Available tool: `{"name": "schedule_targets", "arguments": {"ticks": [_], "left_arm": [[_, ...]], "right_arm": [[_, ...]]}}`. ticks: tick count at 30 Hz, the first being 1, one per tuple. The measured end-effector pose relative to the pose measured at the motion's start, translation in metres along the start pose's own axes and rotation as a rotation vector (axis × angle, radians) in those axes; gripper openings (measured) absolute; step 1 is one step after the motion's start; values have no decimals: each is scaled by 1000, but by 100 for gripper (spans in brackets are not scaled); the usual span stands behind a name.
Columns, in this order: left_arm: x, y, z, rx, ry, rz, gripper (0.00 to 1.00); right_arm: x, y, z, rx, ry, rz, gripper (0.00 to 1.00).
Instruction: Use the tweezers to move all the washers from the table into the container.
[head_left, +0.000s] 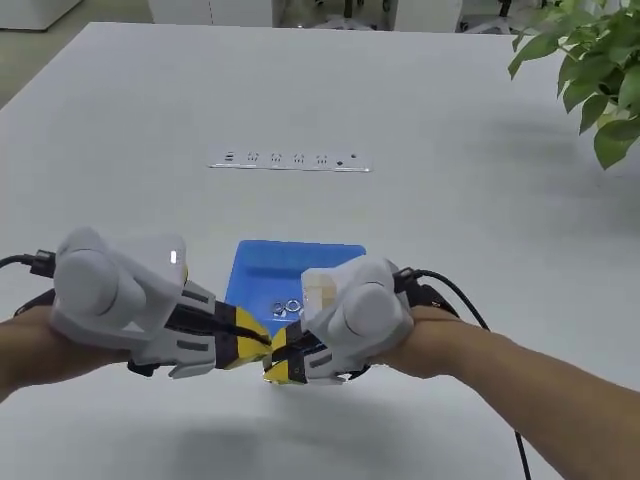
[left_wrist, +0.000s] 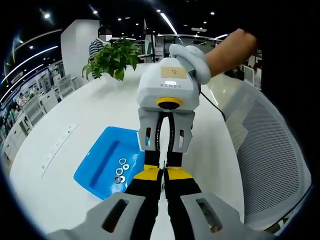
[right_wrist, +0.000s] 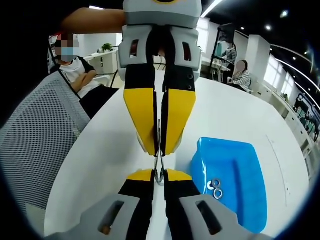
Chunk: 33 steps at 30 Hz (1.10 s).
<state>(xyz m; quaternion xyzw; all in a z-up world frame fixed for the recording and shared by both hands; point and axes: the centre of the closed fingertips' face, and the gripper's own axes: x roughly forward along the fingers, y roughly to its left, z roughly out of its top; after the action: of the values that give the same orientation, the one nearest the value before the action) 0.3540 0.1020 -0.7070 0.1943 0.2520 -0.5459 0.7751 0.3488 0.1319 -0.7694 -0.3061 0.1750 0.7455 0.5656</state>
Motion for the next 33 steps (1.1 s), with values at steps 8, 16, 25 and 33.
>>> {"name": "schedule_targets", "arguments": {"ticks": [8, 16, 25, 33], "left_arm": [[-1, 0, 0, -3, 4, 6, 7], [-2, 0, 1, -17, -5, 13, 11], [-7, 1, 4, -36, -28, 26, 21], [-14, 0, -2, -69, -39, 45, 31]], "right_arm": [[0, 0, 0, 9, 0, 1, 8], [-1, 1, 0, 21, 4, 1, 8], [-4, 3, 0, 19, 9, 4, 8], [-12, 2, 5, 16, 7, -4, 9]]}}
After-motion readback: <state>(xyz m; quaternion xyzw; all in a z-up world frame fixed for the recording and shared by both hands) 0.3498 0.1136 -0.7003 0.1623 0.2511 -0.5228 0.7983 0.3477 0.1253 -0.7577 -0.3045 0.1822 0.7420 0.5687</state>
